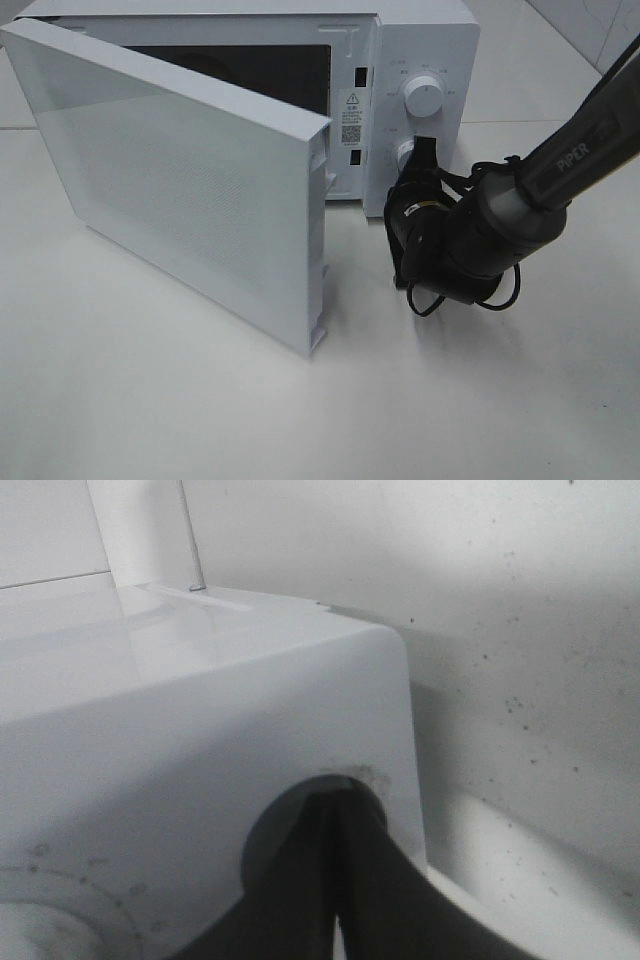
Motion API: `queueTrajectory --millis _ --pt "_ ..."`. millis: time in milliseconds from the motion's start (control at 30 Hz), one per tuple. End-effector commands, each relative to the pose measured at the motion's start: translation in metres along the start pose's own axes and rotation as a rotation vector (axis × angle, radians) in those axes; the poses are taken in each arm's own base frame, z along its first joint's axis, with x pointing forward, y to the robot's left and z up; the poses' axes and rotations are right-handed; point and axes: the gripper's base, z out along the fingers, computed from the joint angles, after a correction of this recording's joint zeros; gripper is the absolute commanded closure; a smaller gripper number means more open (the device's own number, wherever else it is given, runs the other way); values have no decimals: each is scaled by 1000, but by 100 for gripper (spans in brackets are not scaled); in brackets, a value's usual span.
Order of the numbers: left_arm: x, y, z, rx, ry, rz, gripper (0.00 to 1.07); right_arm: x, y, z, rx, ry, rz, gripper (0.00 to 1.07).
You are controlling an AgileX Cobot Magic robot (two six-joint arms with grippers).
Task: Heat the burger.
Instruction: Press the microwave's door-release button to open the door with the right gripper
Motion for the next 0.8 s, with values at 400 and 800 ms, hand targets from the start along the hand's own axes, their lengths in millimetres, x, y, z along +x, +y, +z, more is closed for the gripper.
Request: queueTrajectory --millis 400,800 --pt "1 0 -3 1 -25 -9 9 1 52 -8 -228 28 -41 107" --pt "1 0 -3 1 -25 -9 9 3 29 -27 -13 108 -101 107"
